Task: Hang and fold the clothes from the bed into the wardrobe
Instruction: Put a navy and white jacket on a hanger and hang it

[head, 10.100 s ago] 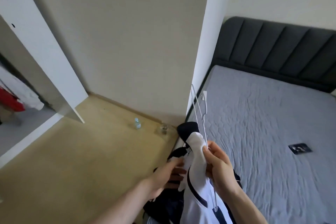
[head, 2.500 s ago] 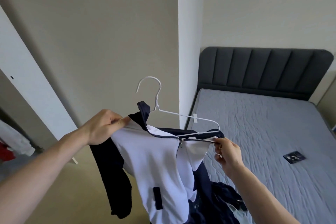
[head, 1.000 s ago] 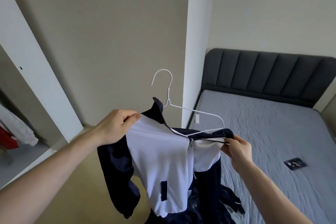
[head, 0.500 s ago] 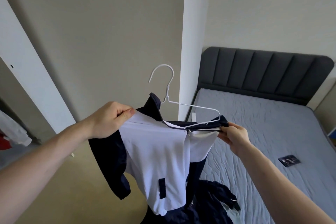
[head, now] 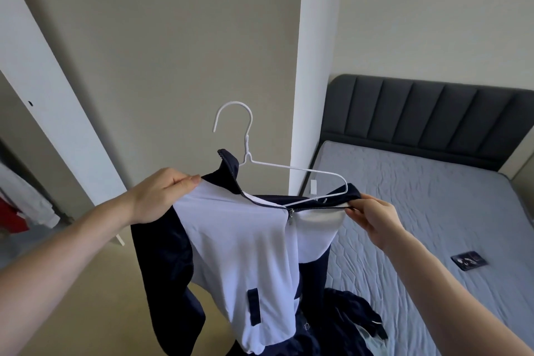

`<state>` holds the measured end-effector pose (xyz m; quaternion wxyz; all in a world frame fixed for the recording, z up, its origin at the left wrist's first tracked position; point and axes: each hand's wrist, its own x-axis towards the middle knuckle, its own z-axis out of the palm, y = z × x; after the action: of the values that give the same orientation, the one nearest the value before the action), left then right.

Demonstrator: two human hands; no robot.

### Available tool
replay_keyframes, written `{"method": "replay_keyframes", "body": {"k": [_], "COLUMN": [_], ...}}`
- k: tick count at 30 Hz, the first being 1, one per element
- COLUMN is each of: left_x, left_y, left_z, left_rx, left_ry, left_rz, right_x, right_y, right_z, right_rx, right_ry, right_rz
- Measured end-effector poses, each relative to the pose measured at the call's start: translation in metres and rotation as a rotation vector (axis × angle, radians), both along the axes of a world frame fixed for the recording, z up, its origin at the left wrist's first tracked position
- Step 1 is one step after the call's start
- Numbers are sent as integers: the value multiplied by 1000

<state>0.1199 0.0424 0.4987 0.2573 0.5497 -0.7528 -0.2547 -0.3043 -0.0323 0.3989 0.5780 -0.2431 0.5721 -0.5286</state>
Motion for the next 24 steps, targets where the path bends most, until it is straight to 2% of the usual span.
{"method": "replay_keyframes", "body": {"k": [3,7,11,14,18,20,22,24], "left_x": [4,6,2,-11,-34,-42,-48,-54], "left_y": [0,2,7,5,-1,-5,-9,-10], "left_z": [-8,-20,-24,-14,1,3,3,3], "left_rx": [48,105,31,4,-30,-32,8,1], "left_ry": [-3,-21,50,156,199,150,81,45], "left_rz": [9,20,60,41,15,16,15,15], "right_x": [0,1,-1,3,39,68,100,130], "right_y": [1,6,15,17,43,67,93,113], "right_z": [3,0,5,10,-2,-19,-39,-59], "right_rx": [-26,-139,-231,-206,-140,-136,-97,0], "right_ry": [8,188,250,178,-129,-21,107,60], "right_rz": [-4,15,6,-26,-82,-161,-76,190]}}
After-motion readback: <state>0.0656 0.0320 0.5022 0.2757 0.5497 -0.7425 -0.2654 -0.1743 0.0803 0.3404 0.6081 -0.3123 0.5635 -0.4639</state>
